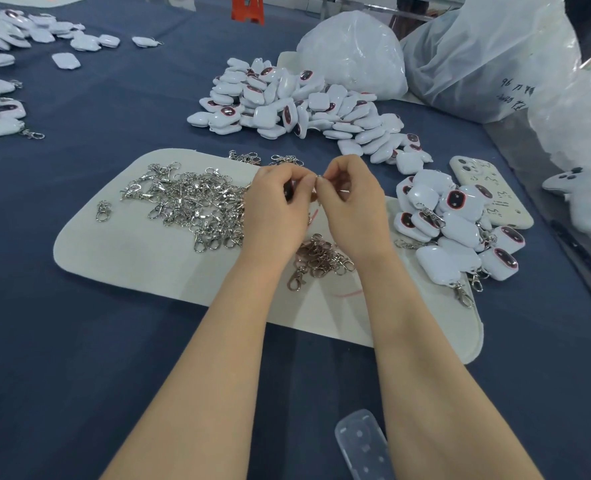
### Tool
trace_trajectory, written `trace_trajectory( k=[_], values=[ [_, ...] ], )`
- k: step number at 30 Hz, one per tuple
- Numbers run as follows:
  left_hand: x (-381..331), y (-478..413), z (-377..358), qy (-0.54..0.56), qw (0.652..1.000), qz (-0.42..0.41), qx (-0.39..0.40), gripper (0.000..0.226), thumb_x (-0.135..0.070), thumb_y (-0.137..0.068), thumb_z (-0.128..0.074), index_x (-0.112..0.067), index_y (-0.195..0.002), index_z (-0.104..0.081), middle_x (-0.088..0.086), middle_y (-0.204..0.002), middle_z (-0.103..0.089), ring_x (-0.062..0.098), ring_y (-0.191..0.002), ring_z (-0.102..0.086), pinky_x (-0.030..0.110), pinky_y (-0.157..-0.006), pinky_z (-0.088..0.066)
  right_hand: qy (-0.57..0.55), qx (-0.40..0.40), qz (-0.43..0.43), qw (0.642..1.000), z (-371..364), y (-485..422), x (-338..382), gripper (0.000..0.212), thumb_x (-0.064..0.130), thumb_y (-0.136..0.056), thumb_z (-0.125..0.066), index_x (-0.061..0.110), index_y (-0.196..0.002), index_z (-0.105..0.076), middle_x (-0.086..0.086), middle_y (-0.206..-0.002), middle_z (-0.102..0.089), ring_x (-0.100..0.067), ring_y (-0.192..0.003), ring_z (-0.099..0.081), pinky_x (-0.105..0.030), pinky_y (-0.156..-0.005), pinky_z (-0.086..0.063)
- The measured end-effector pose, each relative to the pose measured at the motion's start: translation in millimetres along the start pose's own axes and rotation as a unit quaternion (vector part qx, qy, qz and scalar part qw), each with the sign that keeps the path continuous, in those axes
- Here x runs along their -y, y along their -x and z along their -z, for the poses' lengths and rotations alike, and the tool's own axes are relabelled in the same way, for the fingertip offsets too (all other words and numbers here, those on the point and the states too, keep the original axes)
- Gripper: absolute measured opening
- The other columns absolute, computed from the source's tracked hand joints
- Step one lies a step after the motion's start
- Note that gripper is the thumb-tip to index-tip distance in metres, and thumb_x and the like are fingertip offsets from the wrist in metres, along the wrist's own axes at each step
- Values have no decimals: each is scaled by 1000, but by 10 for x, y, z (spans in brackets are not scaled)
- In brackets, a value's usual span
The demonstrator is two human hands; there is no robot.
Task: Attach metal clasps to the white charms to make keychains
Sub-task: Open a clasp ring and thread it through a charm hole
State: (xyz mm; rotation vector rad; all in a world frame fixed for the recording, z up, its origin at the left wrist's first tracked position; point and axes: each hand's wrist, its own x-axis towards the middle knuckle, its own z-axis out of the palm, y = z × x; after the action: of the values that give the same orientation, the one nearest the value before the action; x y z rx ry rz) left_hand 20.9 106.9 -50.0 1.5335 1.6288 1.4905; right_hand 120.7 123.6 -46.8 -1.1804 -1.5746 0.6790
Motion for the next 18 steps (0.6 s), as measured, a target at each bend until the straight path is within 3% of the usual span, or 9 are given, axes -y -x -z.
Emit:
trace_trajectory(
  k=[2,3,5,8,10,15,18],
  values=[
    [-15,4,8,46,999,6,13,15,-11,-93,-54,-13,-89,-68,4,-83,-66,16,-78,-60,29,-78,-49,-18,0,-7,1000,13,2,8,24,4,-86,-58,23,-76,-47,12,-69,-51,2,-60,-46,-12,-60,-38],
    [-22,6,11,55,998,6,12,16,-10,-93,-54,-12,-90,-69,1,-80,-65,17,-79,-60,30,-77,-49,-22,2,-10,1000,16,4,16,24,5,-87,-58,24,-76,-47,12,-70,-51,2,-61,-47,-12,-61,-38],
    [-18,6,7,52,999,6,0,14,-11,-92,-56,-13,-91,-69,1,-83,-64,9,-77,-55,26,-76,-47,-27,1,-18,999,25,-2,30,24,6,-88,-59,24,-76,-48,11,-73,-52,-2,-67,-49,-18,-66,-41],
    [13,15,-6,19,1000,-1,-11,8,-14,-88,-62,-19,-92,-67,3,-100,-57,-14,-70,-48,2,-68,-36,-50,4,-37,998,53,-17,54,23,7,-89,-59,24,-77,-49,7,-77,-54,-12,-76,-52,-37,-79,-48],
    [25,28,-19,-6,1000,-12,-8,7,-16,-88,-63,-20,-93,-67,1,-104,-50,-18,-70,-45,-2,-65,-33,-57,16,-47,997,70,-18,69,21,6,-89,-59,22,-78,-51,5,-79,-55,-15,-79,-53,-44,-86,-48],
    [36,28,-16,-24,999,-22,-29,8,-13,-88,-62,-20,-90,-66,0,-106,-48,-14,-72,-46,1,-67,-33,-68,44,-76,994,89,-24,92,16,5,-88,-60,17,-78,-54,-3,-81,-58,-17,-80,-54,-46,-87,-48],
    [26,25,-9,-27,999,-18,-25,7,-13,-88,-61,-20,-89,-65,0,-108,-48,-14,-71,-46,1,-66,-33,-89,58,-105,989,109,-30,95,14,8,-90,-60,15,-79,-55,-17,-88,-65,-21,-81,-58,-40,-82,-51]
  ],
)
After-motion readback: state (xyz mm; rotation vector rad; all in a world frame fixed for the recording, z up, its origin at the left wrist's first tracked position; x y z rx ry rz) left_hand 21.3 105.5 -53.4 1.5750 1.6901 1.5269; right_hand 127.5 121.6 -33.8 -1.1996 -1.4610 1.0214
